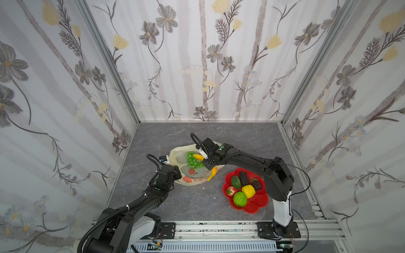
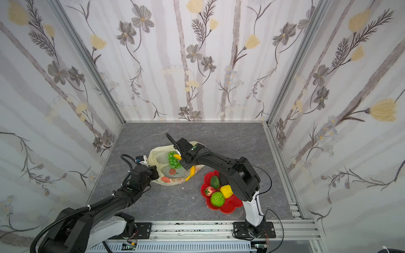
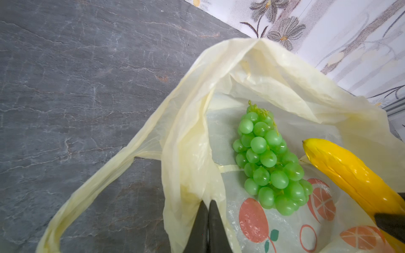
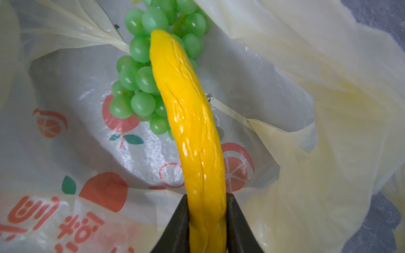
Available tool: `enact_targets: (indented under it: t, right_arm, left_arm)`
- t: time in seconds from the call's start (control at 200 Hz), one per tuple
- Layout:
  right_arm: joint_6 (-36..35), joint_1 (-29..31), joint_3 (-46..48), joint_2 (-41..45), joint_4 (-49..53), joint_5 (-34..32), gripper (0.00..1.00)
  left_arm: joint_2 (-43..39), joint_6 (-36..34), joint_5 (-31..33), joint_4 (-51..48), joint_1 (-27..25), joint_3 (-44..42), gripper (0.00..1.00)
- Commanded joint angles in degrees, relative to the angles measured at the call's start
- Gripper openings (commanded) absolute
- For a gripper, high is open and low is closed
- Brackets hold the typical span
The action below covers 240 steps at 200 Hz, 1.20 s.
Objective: Take the fake fruits out of the plastic bag
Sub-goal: 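Close the right gripper on the yellow banana inside the bag, then lift the banana out of the bag and carry it over the red plate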
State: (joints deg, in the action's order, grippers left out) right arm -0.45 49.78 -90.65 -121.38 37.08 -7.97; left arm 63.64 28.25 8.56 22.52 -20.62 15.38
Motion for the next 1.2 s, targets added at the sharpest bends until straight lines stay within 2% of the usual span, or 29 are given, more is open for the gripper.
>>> enact_targets:
  t: [0.0, 0.27, 0.41, 0.565, 0.689, 0.809, 0.944, 0.994, 1.194]
  right_arm:
    - [0.47, 0.15, 1.45, 2.45, -0.3, -0.78, 0.27]
    - [1.54, 1.46, 9.01, 11.31, 0.71, -1.88, 0.28]
    - [2.39, 1.69, 15.01, 17.79, 2.47, -2.71, 0.25]
    - [2.07, 1.65, 21.39, 25.88, 4.34, -6.3, 0.26]
    - [-1.37, 0.33, 24.07, 33.36, 3.72, -4.51, 0.25]
    - [-7.54, 0.34, 26.45, 38.26, 2.61, -7.86, 0.22]
    - [-10.59, -2.23, 25.64, 39.13, 6.39, -12.74, 0.2]
    - [-11.83, -5.1, 26.19, 39.3, 7.07, -14.68, 0.2]
    - [-18.24, -7.78, 30.44, 44.51, 7.8, -15.86, 0.21]
  left_arm:
    - [0.0, -0.58, 0.67, 1.82, 0.01, 0.18, 0.0]
    - [-0.3, -0.65, 0.27, 1.73, 0.15, 0.09, 0.0]
    - [-1.45, -0.43, -0.5, 1.56, 0.15, -0.24, 0.0]
    - [-1.98, -0.15, -1.41, 1.47, 0.4, -0.39, 0.0]
    - [-2.0, 0.07, -2.04, 1.38, 0.41, -0.35, 0.0]
    - [-2.03, 0.17, -2.36, 1.29, 0.49, -0.49, 0.0]
    - [-2.29, 0.14, -2.4, 1.29, 0.48, -0.68, 0.0]
    - [-2.3, 0.15, -2.54, 1.29, 0.49, -0.76, 0.0]
    - [-1.95, 0.15, -2.5, 1.29, 0.47, -0.76, 0.0]
